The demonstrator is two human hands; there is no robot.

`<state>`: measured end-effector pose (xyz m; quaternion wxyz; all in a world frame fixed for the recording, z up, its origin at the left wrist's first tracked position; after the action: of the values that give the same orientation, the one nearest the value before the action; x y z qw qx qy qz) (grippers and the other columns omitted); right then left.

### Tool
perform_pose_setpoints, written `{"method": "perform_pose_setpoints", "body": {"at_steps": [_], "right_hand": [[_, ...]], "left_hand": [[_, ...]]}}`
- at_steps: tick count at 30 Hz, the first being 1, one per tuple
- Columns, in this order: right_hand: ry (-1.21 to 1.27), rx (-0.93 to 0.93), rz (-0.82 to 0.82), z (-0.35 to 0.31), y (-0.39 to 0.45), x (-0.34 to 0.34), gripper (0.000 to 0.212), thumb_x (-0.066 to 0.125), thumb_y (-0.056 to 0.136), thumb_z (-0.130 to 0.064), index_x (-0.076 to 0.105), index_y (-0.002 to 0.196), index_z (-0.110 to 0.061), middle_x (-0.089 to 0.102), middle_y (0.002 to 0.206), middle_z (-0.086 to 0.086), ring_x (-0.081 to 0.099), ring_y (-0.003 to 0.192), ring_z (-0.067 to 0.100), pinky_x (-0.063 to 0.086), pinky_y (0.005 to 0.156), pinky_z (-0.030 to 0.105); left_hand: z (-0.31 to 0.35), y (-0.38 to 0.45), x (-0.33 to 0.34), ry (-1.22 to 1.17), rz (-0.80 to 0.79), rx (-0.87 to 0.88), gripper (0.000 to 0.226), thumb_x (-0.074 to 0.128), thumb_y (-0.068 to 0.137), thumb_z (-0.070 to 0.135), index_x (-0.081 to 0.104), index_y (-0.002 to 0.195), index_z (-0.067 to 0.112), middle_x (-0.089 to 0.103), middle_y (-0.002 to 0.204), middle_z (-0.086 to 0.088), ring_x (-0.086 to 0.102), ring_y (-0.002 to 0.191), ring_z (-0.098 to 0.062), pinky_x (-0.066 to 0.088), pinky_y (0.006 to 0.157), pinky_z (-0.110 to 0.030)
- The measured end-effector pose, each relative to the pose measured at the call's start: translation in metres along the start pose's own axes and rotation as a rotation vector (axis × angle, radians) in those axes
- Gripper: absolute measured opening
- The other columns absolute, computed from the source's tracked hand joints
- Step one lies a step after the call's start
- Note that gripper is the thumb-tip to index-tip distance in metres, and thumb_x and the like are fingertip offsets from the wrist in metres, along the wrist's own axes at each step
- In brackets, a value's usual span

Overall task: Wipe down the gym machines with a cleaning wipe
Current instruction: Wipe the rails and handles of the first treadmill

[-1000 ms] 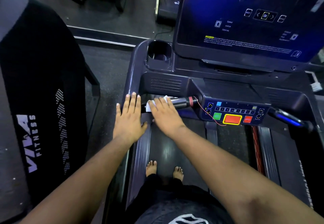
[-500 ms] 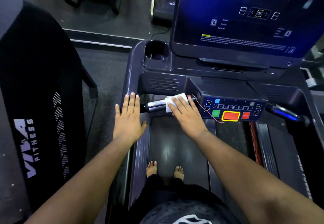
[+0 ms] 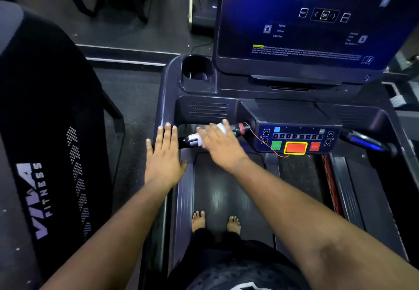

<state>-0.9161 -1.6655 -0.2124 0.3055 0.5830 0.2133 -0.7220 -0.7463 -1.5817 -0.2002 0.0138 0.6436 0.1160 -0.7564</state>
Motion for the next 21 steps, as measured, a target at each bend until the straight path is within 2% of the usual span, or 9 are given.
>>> {"method": "perform_pose_setpoints", "body": {"at_steps": [2, 4, 7, 9, 12, 14, 16, 18, 21], "right_hand": [[0.008, 0.115, -0.036, 0.023, -0.011, 0.000, 0.070, 0.064, 0.090, -0.052, 0.048, 0.145, -0.012, 0.055, 0.135, 0.010, 0.050, 0.132, 0.030, 0.023, 0.118, 0.063], [-0.015, 0.185, -0.144, 0.038, -0.013, 0.000, 0.078, 0.061, 0.085, -0.066, 0.051, 0.137, -0.009, 0.057, 0.125, 0.012, 0.052, 0.123, 0.033, 0.023, 0.118, 0.063], [0.001, 0.149, -0.264, 0.026, 0.012, -0.009, 0.079, 0.059, 0.076, -0.078, 0.058, 0.119, -0.012, 0.062, 0.107, 0.010, 0.058, 0.105, 0.032, 0.029, 0.116, 0.057], [0.029, 0.052, -0.288, 0.000, 0.031, -0.017, 0.071, 0.063, 0.079, -0.071, 0.055, 0.120, -0.014, 0.062, 0.115, 0.009, 0.058, 0.109, 0.031, 0.034, 0.111, 0.051], [0.047, -0.051, -0.264, -0.039, 0.042, -0.016, 0.044, 0.059, 0.094, -0.038, 0.050, 0.130, -0.014, 0.060, 0.123, 0.010, 0.056, 0.114, 0.032, 0.034, 0.109, 0.051], [0.014, -0.111, -0.211, -0.049, 0.033, -0.009, 0.048, 0.052, 0.094, -0.023, 0.048, 0.140, -0.012, 0.059, 0.127, 0.012, 0.055, 0.117, 0.034, 0.032, 0.114, 0.055], [-0.037, -0.125, -0.128, -0.038, 0.015, -0.003, 0.059, 0.049, 0.092, -0.019, 0.040, 0.150, -0.012, 0.052, 0.141, 0.014, 0.049, 0.131, 0.036, 0.029, 0.117, 0.058], [-0.070, -0.045, -0.092, -0.014, -0.007, -0.004, 0.061, 0.039, 0.093, -0.015, 0.035, 0.154, -0.012, 0.047, 0.150, 0.015, 0.043, 0.141, 0.035, 0.029, 0.117, 0.060], [-0.085, 0.087, -0.146, 0.018, -0.021, -0.005, 0.060, 0.029, 0.092, -0.012, 0.043, 0.150, -0.010, 0.051, 0.146, 0.015, 0.045, 0.140, 0.036, 0.028, 0.117, 0.064]], "left_hand": [[-0.001, 0.000, 0.001, -0.006, 0.000, -0.005, 0.111, 0.066, 0.089, 0.051, -0.007, 0.162, 0.012, -0.011, 0.171, -0.005, -0.011, 0.157, -0.023, 0.009, 0.126, -0.057], [0.000, 0.002, 0.001, -0.011, 0.001, -0.007, 0.111, 0.066, 0.089, 0.051, -0.008, 0.162, 0.013, -0.011, 0.171, -0.005, -0.011, 0.157, -0.023, 0.010, 0.125, -0.057], [-0.001, 0.003, 0.002, -0.009, -0.004, -0.005, 0.113, 0.066, 0.088, 0.053, -0.010, 0.162, 0.013, -0.012, 0.171, -0.005, -0.011, 0.157, -0.023, 0.010, 0.126, -0.057], [0.000, 0.002, 0.002, -0.019, -0.011, -0.002, 0.115, 0.068, 0.086, 0.052, -0.010, 0.161, 0.012, -0.012, 0.171, -0.005, -0.011, 0.157, -0.022, 0.010, 0.126, -0.057], [-0.001, 0.002, 0.002, -0.035, -0.015, 0.003, 0.116, 0.071, 0.084, 0.049, -0.006, 0.162, 0.011, -0.010, 0.171, -0.006, -0.010, 0.157, -0.023, 0.010, 0.126, -0.056], [-0.002, 0.002, 0.002, -0.055, -0.013, 0.002, 0.115, 0.072, 0.083, 0.047, -0.005, 0.162, 0.011, -0.009, 0.171, -0.005, -0.011, 0.157, -0.023, 0.010, 0.126, -0.056], [-0.003, 0.002, 0.003, -0.071, -0.004, 0.008, 0.115, 0.072, 0.083, 0.046, -0.004, 0.163, 0.012, -0.009, 0.171, -0.005, -0.012, 0.157, -0.022, 0.009, 0.126, -0.056], [-0.003, 0.002, 0.004, -0.067, 0.007, 0.012, 0.115, 0.071, 0.085, 0.048, -0.005, 0.162, 0.012, -0.010, 0.171, -0.004, -0.013, 0.157, -0.022, 0.009, 0.126, -0.056], [-0.001, 0.002, 0.003, -0.045, -0.004, 0.007, 0.112, 0.065, 0.088, 0.053, -0.008, 0.162, 0.013, -0.013, 0.171, -0.004, -0.015, 0.156, -0.022, 0.007, 0.125, -0.058]]}}
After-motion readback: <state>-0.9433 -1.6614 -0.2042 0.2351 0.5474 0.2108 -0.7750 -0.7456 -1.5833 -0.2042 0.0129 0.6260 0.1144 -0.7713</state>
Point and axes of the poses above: each hand's wrist, its own y-axis towards the middle knuckle, its own x-axis out of the palm, z = x × y, the point moved 3 cm from there along y, towards the middle knuckle
